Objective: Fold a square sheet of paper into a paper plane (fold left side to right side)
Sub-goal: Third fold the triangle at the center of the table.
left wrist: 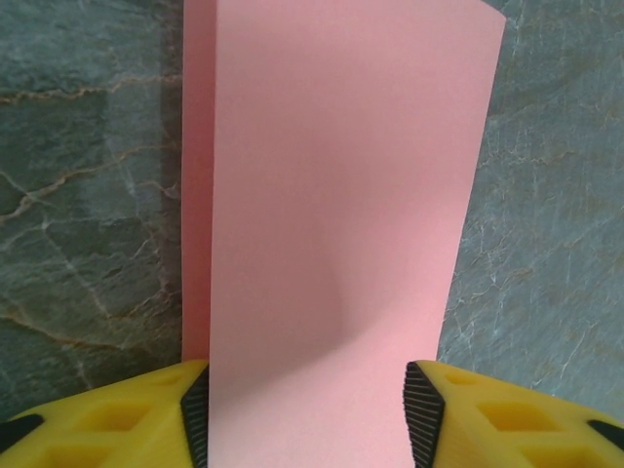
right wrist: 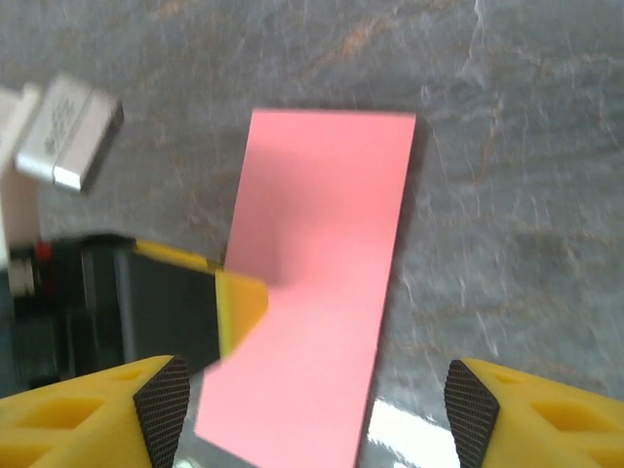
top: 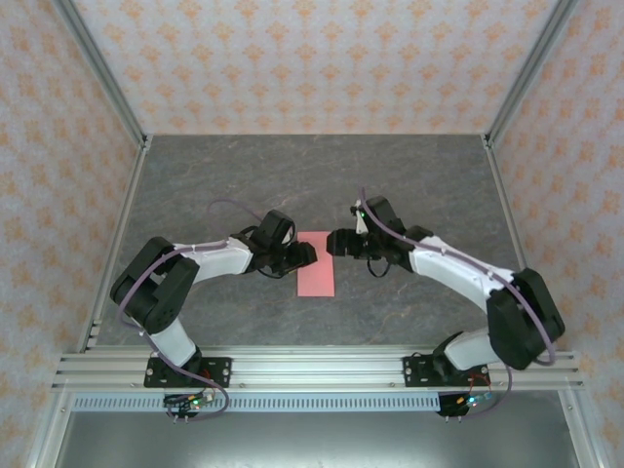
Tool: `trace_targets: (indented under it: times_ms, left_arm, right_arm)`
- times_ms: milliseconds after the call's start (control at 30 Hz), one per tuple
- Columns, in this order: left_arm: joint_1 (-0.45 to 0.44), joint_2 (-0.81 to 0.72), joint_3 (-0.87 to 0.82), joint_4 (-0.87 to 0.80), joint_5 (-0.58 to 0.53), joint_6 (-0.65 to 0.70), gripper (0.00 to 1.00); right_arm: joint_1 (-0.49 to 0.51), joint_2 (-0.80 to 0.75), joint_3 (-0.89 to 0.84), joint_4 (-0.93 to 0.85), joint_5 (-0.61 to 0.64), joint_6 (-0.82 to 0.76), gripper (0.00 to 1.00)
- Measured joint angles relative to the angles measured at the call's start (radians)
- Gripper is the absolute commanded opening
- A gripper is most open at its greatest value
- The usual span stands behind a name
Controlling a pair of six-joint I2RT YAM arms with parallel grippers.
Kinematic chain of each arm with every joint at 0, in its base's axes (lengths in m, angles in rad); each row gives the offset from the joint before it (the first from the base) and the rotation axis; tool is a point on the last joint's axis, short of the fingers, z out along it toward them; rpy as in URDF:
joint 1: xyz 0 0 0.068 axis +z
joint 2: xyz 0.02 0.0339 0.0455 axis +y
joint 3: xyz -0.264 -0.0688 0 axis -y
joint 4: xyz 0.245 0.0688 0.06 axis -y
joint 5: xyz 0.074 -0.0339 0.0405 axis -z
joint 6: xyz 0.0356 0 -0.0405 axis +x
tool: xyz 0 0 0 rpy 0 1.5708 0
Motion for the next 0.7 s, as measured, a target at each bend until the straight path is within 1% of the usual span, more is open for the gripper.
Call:
trace_targets:
  times_ms: [100,200,333,400,533,700]
  left_arm:
    - [0.000,0.000,0.000,0.000,0.000,0.002,0.40]
    - [0.000,0.000,0.000,0.000,0.000,0.002,0.34]
    - [0.000,0.000,0.000,-0.001,0.000,0.001,0.28]
    - [0.000,0.000,0.000,-0.001,0.000,0.001,0.25]
    - [0.000,0.000,0.000,-0.001,0.000,0.002,0.21]
    - [0.000,0.000,0.000,-0.004,0.000,0.002,0.19]
  right_arm:
    - [0.116,-0.076,-0.069,-0.023,0.102,-0.053,0.74]
    - [0.267,-0.118,-0.119,-0.030,0.223,-0.116,0.76]
    - [0.441,-0.105,-0.140,-0.029,0.362,-0.198,0.80]
    - [0.518,-0.056,-0.134,-0.021,0.443,-0.248,0.83]
    - [0.608,0.084,-0.098,-0.014,0.572,-0.344,0.84]
    - [0.640,0.209,-0.045,-0.007,0.668,-0.447,0.84]
